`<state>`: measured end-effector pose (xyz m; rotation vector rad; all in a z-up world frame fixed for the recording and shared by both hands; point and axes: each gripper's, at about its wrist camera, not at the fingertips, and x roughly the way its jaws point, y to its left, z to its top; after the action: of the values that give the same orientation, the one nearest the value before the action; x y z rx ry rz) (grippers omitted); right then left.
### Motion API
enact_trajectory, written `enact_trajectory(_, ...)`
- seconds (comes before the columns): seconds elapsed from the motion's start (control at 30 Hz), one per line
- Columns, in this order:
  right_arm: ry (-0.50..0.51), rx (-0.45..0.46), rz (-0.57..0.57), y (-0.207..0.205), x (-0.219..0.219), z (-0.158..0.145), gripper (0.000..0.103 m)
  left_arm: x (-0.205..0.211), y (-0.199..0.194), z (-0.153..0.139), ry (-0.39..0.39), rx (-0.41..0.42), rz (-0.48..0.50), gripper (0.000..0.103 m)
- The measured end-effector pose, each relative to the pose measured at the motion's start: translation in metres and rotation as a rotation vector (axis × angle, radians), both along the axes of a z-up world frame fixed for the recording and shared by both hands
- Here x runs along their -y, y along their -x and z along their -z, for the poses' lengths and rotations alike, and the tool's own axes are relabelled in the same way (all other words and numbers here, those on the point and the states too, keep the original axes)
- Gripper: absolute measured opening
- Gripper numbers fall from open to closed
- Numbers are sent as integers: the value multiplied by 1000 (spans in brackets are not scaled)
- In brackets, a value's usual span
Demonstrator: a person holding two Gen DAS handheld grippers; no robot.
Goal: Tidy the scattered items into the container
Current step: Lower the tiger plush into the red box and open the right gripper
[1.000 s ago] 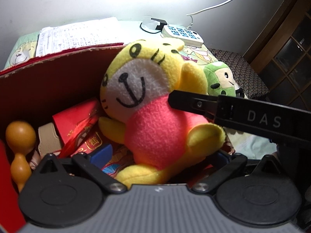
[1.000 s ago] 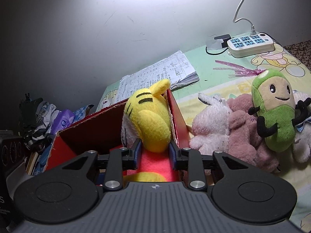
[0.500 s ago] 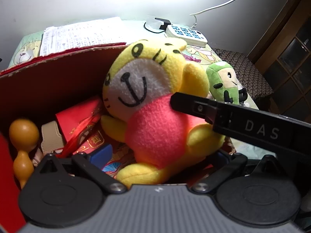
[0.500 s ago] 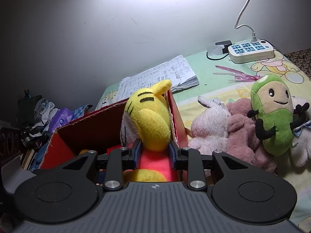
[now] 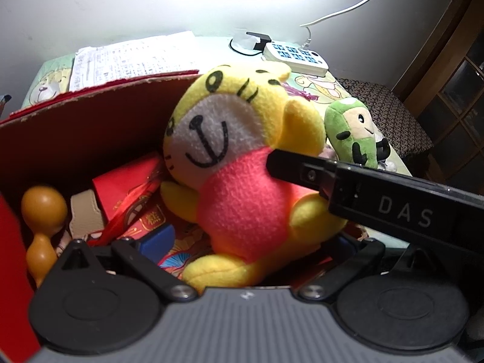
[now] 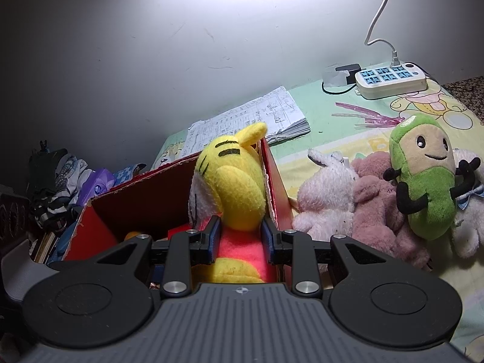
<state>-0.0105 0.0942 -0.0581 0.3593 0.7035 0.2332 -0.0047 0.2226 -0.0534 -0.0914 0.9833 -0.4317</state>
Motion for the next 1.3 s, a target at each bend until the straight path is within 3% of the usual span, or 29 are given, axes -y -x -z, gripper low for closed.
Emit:
enact_trajectory(0.37,-20,21,-4,4,3,1,29,3,4,0,-21,16,-30,103)
enact_trajectory(0.53,-7,42,-9,7,1,2,29,-1,2,4,19,-25,-63,103)
enact_trajectory(1.3,-49,114,-16,16,6,10,29,7,16,2,-21,59,-114,103)
